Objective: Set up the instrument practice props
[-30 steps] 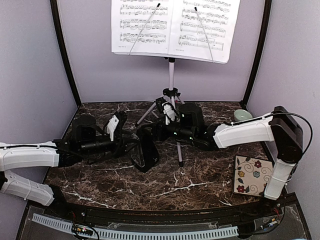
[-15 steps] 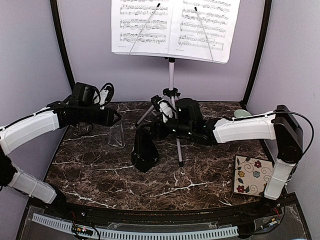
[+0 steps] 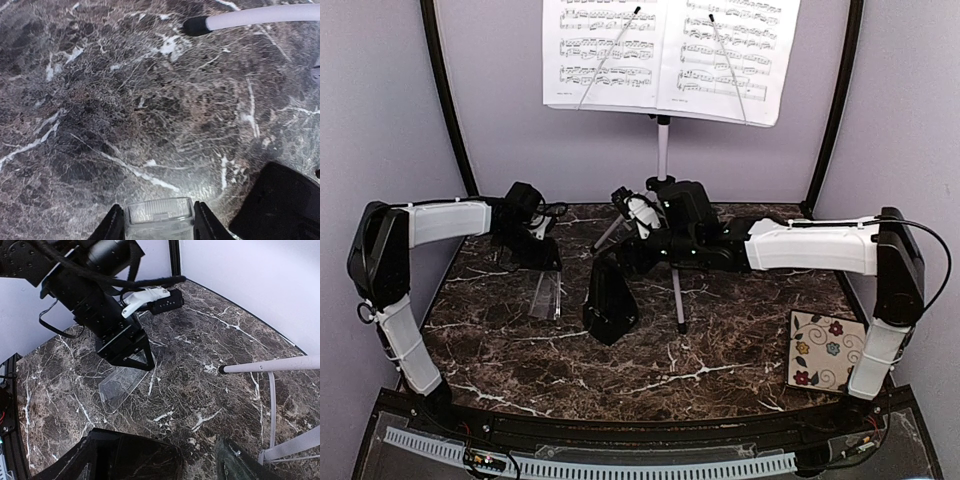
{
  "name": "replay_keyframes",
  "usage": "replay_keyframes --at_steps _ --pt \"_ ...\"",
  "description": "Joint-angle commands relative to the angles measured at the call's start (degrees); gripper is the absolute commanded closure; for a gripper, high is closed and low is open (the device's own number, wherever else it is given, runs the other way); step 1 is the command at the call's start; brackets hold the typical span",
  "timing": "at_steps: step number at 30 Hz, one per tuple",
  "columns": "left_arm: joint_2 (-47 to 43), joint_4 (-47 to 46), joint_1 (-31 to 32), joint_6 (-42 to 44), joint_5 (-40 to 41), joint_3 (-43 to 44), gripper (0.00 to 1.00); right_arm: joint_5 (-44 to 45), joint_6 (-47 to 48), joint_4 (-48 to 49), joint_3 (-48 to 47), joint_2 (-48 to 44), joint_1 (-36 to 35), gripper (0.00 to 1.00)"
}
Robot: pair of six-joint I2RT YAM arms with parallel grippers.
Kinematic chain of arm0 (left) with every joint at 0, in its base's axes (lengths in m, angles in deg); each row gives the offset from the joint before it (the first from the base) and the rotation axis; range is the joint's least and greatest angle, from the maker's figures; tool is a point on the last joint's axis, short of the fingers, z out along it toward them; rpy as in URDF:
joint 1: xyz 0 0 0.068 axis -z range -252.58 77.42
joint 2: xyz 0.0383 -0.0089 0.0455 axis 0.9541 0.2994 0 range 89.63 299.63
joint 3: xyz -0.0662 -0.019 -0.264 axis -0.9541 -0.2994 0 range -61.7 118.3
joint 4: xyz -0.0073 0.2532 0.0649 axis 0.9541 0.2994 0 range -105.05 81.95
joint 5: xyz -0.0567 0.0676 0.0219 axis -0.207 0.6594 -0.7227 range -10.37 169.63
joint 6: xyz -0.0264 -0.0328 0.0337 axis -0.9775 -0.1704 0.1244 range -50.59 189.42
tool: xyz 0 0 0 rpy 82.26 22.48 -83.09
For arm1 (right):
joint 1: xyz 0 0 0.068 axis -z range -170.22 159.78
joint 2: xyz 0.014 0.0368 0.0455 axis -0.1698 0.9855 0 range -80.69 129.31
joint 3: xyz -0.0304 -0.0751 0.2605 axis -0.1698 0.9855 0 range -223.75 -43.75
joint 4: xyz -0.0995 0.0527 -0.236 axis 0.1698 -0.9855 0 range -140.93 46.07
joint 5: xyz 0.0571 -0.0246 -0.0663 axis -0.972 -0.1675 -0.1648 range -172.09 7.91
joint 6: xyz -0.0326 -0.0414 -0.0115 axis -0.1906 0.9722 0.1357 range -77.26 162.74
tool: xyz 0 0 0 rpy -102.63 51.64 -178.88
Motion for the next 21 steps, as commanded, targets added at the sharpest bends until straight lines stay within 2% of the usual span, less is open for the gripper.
replay_keyframes --at_steps 1,5,13,15,17,21 --pt "3.6 1.4 -1.6 0.9 -1.4 2.7 0.80 0.9 1.3 -10.3 -2.6 1.6 -1.0 0.16" --pt "6.2 1.2 -2.8 1.5 -1.3 3.3 0.76 1.4 0.7 -11.8 -5.9 0.8 -1.0 0.13" --pt "8.4 1.7 -4.5 2.7 -1.1 4.0 0.50 1.0 -0.7 -12.2 -6.5 -2.7 -1.0 0.03" --pt "7.7 2.3 -4.6 3.2 -1.5 4.3 0.44 1.4 -0.9 -12.4 -6.3 -3.9 -1.0 0.02" --pt "6.1 1.7 -4.6 3.3 -2.0 4.0 0.33 1.6 -1.1 -12.3 -5.4 -5.3 -1.0 0.01" --pt "1.3 0.0 -4.6 3.3 -3.1 2.2 0.28 2.0 -1.8 -13.5 -2.7 -7.9 -1.1 0.03"
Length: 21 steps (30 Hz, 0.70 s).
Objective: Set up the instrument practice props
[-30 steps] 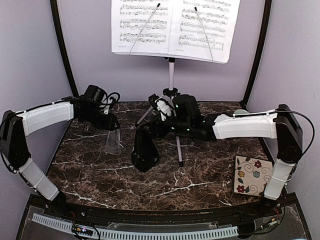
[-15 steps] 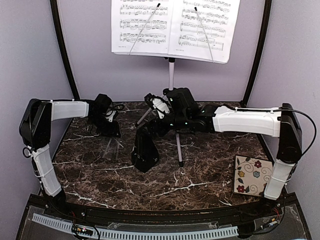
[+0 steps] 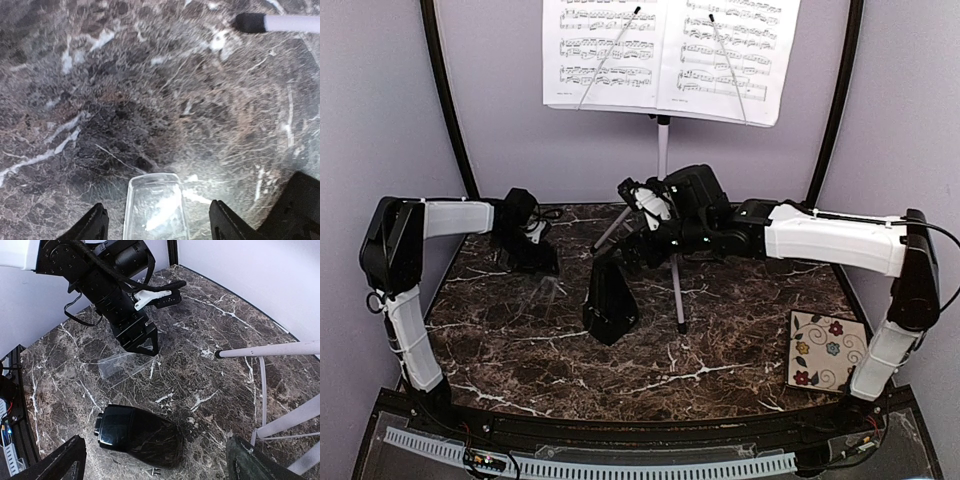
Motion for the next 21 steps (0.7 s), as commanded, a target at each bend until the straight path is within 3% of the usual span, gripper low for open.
replay_keyframes --at_steps 1,6,9,13,21 --pt "-8.5 -1.3 -0.2 0.7 -2.4 -1.5 0.29 1.5 -1.6 -0.8 3.4 -5.1 -0.6 0.04" --pt "-16.2 -10.9 -0.1 -1.4 -12.6 -10.3 0.45 4.1 -5.5 -0.7 12.0 -7.2 -0.6 0.16" --pt "-16.8 -14.0 1.1 -2.3 -16.4 -13.7 0.55 5.0 -7.3 0.3 15.7 -5.9 -0.8 0.28" --pt "-16.1 -16.9 4.1 -3.1 -18.1 -16.4 0.62 5.5 -7.8 0.5 16.0 -1.8 -1.6 0.44" --pt "-14.0 -21.2 8.2 -5.4 -19.6 -21.0 0.70 6.4 -7.6 3.3 12.6 7.2 -1.8 0.63"
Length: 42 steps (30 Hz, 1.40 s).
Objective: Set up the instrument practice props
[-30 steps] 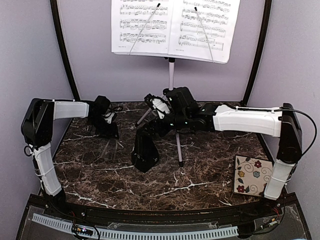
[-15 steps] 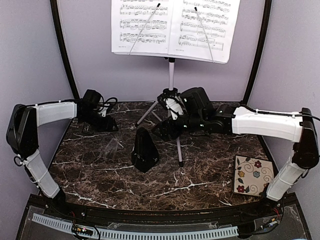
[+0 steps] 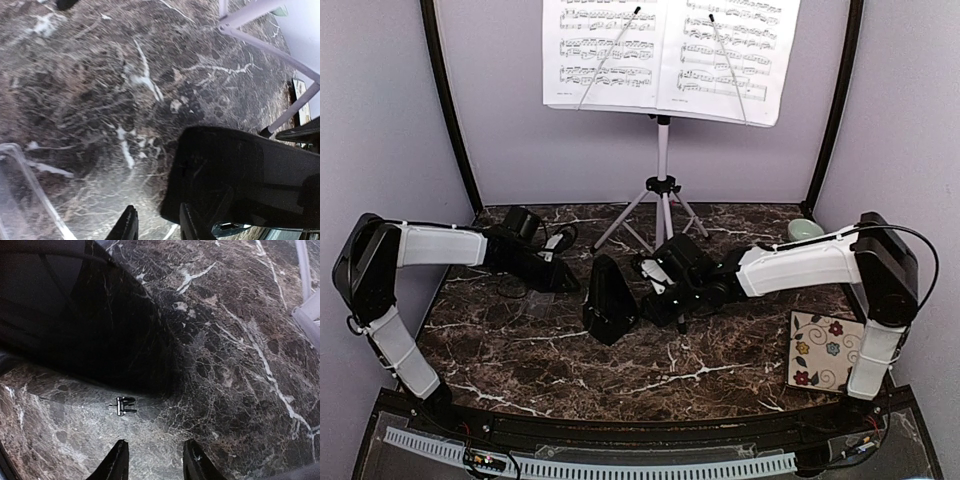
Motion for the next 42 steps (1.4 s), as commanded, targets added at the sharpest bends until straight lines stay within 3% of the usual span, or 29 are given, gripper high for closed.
replay_keyframes --at_steps 1,21,24,32,37,42 --pt "0.3 -3.8 1.5 -1.2 -2.6 -2.6 0.70 1.7 0.2 3.4 -3.1 4.1 -0.5 0.64" --pt "-5.6 -12.7 7.1 -5.8 -5.9 -12.6 0.75 4.8 5.6 5.8 -12.0 11.5 1.6 0.57" --pt "-7.9 -14.9 7.2 -6.9 -6.8 -14.3 0.75 5.0 6.6 5.5 -11.8 10.1 1.7 0.51" --pt "-12.2 -15.8 6.9 -6.2 -4.1 -16.6 0.74 4.6 7.5 6.5 -3.9 -0.2 1.7 0.23" --pt "-11.9 -16.5 6.1 -6.6 -1.4 -15.8 0.72 0.7 7.0 9.0 -0.1 -4.7 0.9 0.15" --pt "-11.9 -16.4 5.4 -6.5 0.3 -14.3 0.70 -1.4 5.4 10.8 -3.4 -4.0 -1.2 0.13"
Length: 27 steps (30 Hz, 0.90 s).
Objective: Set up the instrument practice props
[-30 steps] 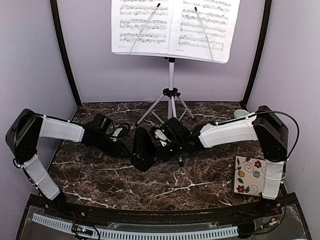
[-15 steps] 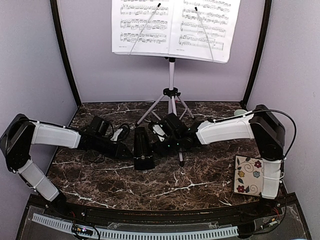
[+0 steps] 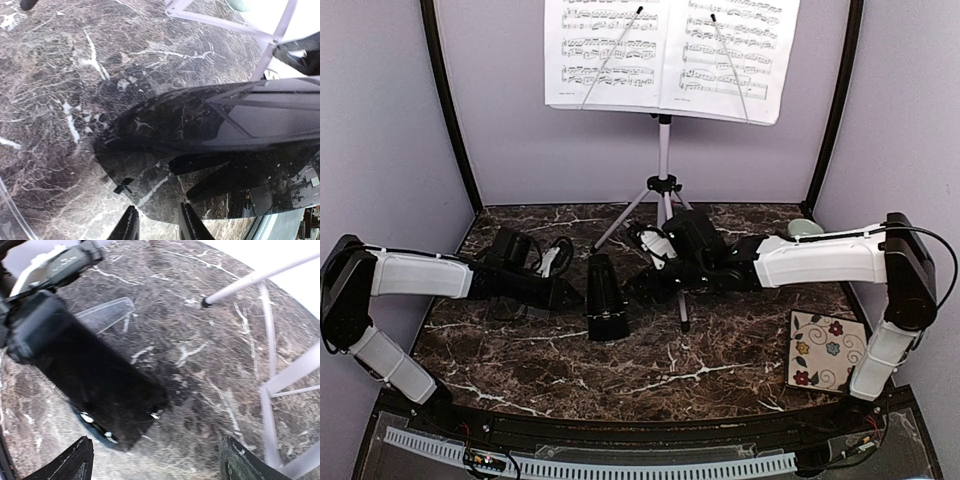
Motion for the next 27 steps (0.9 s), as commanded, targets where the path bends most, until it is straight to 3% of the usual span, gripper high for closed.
replay_keyframes --at_steps 1,11,21,27 --pt "-1.3 -1.1 -0.7 -0.1 2.0 1.8 0.70 -3.0 -2.2 3.7 -3.4 0.8 -2.2 0.12" --pt "-2.9 -1.0 -0.8 0.1 3.2 1.4 0.69 -1.4 -4.0 2.7 -10.3 5.4 -4.5 0.13" --pt "-3.2 -0.9 -0.9 0.5 3.6 1.7 0.69 3.8 -5.2 1.4 -10.4 6.0 -4.4 0.40" --pt "-3.1 -0.9 -1.0 0.7 3.5 1.9 0.69 4.6 -5.2 1.6 -8.7 4.8 -4.3 0.50"
